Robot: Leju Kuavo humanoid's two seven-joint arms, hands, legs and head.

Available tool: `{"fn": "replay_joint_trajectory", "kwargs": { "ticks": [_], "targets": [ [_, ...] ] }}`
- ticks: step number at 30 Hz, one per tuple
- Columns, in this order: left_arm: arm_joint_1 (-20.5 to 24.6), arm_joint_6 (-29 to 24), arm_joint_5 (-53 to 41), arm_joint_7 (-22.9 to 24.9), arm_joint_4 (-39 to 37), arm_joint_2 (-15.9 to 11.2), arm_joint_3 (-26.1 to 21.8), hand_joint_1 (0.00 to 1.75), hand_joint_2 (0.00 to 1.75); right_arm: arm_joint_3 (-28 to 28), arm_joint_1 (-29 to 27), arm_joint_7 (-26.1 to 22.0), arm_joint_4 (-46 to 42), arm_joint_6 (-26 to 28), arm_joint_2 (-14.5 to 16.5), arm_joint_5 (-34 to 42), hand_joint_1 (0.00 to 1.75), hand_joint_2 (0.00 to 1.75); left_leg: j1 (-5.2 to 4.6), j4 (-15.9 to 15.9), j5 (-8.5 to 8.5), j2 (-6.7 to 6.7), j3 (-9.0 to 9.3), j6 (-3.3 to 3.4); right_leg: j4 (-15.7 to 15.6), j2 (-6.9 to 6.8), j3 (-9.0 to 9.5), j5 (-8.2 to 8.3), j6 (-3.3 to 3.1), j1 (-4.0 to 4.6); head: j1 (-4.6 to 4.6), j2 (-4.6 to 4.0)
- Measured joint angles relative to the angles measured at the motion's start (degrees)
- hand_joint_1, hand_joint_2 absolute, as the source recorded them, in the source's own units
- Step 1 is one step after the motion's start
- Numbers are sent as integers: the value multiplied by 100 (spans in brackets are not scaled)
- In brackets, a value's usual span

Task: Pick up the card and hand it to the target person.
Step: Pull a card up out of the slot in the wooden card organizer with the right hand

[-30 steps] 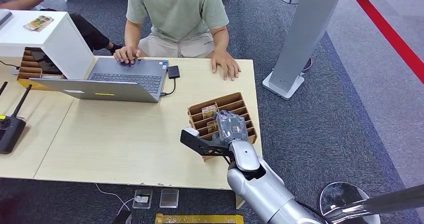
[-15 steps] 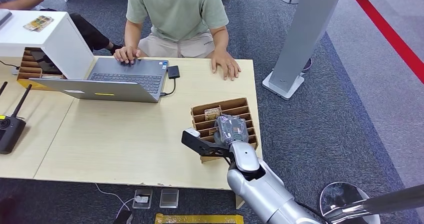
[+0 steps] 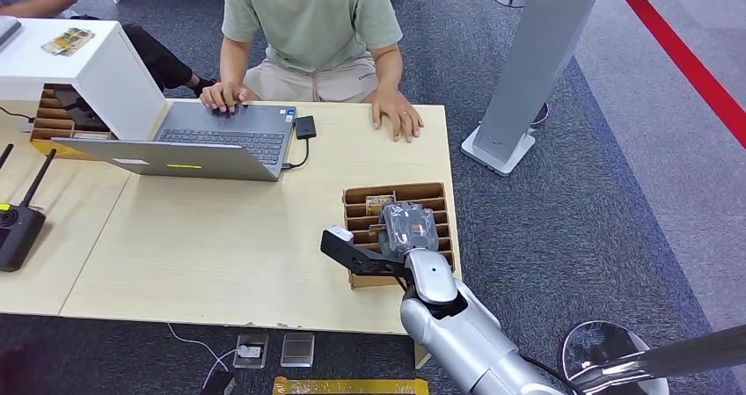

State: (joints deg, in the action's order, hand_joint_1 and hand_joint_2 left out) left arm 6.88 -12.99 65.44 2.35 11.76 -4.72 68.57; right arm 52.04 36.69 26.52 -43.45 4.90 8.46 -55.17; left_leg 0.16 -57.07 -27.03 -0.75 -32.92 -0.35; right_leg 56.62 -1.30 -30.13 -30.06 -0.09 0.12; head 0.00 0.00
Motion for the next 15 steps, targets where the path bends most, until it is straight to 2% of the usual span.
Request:
{"fn": "replay_joint_trajectory", "kwargs": {
  "ticks": [6,15],
  "targets": [
    [-4,-6,21,20,3,6,-28,0,175,-74,-10,-3,-540,134,-165,-3,131,175,0,-5,-2,0,-4,0,4,-2,-5,-2,0,0,0,0],
    [-13,-26,119,-21,-8,4,-141,0,175,-370,-348,283,-3378,-20,-843,-22,131,175,0,-17,-5,6,-20,2,14,-7,-17,-6,2,0,0,0]
  ]
}}
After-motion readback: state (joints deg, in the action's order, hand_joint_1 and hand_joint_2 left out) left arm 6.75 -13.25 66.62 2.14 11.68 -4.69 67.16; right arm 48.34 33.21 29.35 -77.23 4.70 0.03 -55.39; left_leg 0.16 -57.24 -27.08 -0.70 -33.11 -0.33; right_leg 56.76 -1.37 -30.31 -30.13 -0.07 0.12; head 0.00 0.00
